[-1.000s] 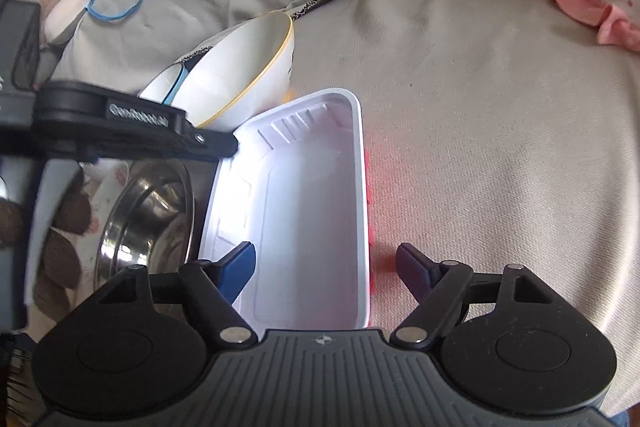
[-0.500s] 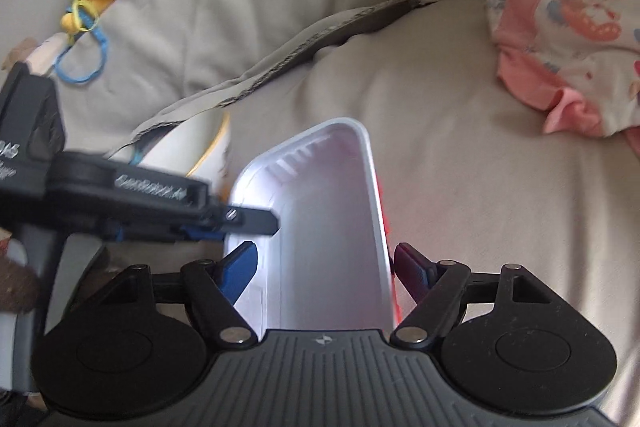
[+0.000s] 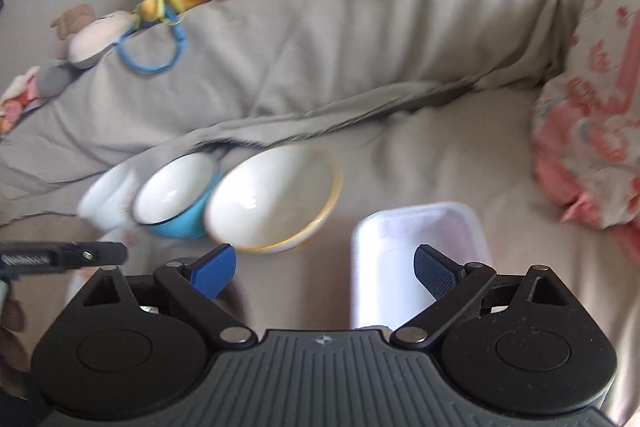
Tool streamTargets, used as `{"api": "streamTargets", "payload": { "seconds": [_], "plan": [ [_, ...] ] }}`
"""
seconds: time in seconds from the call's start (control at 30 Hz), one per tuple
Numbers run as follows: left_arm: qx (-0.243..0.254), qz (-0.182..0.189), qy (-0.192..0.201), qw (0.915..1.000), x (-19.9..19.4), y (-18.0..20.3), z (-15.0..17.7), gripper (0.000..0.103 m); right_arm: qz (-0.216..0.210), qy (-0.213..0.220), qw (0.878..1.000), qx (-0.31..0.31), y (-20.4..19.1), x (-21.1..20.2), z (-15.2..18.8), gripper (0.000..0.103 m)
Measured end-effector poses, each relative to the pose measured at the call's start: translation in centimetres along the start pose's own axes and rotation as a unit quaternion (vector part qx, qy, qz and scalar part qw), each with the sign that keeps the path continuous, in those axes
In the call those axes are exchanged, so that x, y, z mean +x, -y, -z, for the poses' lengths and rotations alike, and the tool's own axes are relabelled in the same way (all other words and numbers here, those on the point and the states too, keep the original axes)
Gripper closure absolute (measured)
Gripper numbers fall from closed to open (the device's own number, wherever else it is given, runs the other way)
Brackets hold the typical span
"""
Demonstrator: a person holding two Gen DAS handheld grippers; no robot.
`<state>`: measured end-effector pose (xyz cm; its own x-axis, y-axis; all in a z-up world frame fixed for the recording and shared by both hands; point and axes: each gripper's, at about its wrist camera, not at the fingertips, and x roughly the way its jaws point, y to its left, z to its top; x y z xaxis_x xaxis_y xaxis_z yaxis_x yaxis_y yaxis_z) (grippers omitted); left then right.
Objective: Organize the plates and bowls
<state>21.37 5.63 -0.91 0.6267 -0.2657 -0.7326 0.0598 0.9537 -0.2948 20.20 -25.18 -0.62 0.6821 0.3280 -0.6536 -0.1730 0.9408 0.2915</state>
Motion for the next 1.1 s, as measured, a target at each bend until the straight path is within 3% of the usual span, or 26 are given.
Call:
{"api": "streamTargets", "payload": {
  "seconds": [0.13,0.27,0.37,0.5,0.63,0.77,0.93,1.1],
  "plan": [
    [-0.043,0.008,-0.008,0.9990,-0.6,-3.2,2.3,0.074,0.012,-0.050,0.999,-0.007,-4.3,0.3,-0.2,0.003],
    [-0.076,0.016,-0.005,0.9970,-0.9,-5.2,4.6,0.074,0.029,-0.055,0.997,-0.040,-8.5,0.3,-0.7,0.000],
    [-0.093,0.007,0.000,0.9957,-0.1,-6.2,6.1,0.074,0.000,-0.042,0.995,-0.090,-10.3,1.8,0.1,0.000],
    [-0.108,0.027,-0.018,0.9936,1.8,-6.7,6.9,0.074,0.013,-0.074,0.993,-0.088,-10.0,6.7,3.0,0.000],
    [-0.111,0.036,-0.008,0.9931,2.9,-6.5,7.8,0.074,0.021,-0.102,0.993,-0.057,-8.4,9.6,5.1,0.000],
    [-0.119,0.052,-0.017,0.9914,3.9,-6.5,8.8,0.076,-0.042,-0.128,0.991,-0.007,-7.2,10.2,5.0,0.000],
    [-0.117,0.045,-0.019,0.9919,4.3,-6.4,9.3,0.077,-0.037,-0.168,0.985,0.009,-5.3,10.8,6.2,0.000],
    [-0.109,0.043,-0.010,0.9931,4.2,-6.3,9.6,0.077,-0.061,-0.158,0.984,0.053,-3.8,10.5,6.2,0.000]
  ]
}}
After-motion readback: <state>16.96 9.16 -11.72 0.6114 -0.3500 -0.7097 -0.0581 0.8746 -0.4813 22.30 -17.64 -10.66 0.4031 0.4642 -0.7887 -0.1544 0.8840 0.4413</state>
